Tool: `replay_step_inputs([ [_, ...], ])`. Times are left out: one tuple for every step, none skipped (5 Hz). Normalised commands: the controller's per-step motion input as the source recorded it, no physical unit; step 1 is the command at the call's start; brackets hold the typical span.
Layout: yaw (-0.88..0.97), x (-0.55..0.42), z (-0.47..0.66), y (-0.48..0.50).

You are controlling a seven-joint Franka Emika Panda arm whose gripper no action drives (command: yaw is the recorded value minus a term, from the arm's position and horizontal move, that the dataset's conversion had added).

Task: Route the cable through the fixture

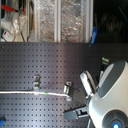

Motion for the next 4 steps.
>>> replay_step_inputs([
  [0.0,0.019,0.0,-0.034],
  [0.23,-0.347,0.47,0.013],
  [0.85,-0.022,0.33,0.039],
  [0.84,-0.022,0.32,0.066],
])
